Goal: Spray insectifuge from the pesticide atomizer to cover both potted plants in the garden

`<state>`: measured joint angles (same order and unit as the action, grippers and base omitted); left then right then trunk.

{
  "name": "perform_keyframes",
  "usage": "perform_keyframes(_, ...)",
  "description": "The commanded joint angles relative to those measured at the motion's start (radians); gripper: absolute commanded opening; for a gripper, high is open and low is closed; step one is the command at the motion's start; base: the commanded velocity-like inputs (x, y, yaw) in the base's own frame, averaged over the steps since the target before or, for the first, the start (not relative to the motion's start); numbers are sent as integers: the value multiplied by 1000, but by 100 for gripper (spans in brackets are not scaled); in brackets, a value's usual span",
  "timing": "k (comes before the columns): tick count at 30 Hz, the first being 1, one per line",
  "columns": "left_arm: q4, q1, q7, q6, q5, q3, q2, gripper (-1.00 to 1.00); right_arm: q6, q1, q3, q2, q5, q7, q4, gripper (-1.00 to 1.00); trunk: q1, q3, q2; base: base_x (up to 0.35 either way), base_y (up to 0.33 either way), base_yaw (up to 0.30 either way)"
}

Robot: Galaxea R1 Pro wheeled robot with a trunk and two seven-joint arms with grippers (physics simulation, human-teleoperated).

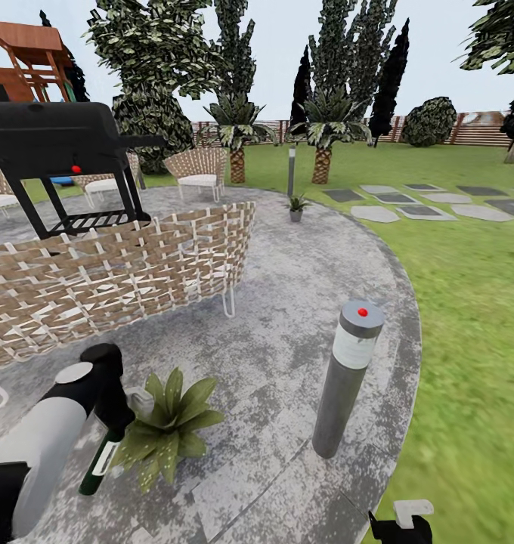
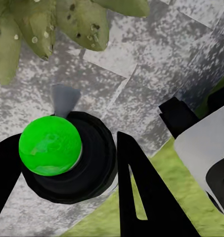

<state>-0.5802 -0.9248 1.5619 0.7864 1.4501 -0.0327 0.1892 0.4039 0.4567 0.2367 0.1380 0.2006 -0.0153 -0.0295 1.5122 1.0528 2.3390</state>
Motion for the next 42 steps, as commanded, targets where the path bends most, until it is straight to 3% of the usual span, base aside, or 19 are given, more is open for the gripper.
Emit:
perform_keyframes(1,26,-23,9,9,11,-4,-3,-100,3,0,9,0,8,-2,0,100,0,1,0,0,0,0)
perform_keyframes(8,209,-160,9,8,11,-7,-18,-100,4,0,9,5,8,-2,2,100,0,1,0,0,0,0)
perform_keyframes(17,215,-148,9,11,4,-10,-28,-100,4,0,7,5,10,-3,-1,100,0,1,0,0,0,100)
perform_keyframes(24,214,-157,9,14,5,-7,-51,-100,4,0,7,5,10,-3,0,100,0,1,0,0,-195,234)
perform_keyframes(34,214,-155,9,16,9,-7,-53,-100,4,0,9,5,9,-3,0,100,0,1,0,-79,-263,19)
perform_keyframes(42,210,-159,9,19,10,-7,-52,-100,4,0,7,5,9,-3,0,100,0,1,0,147,-105,244)
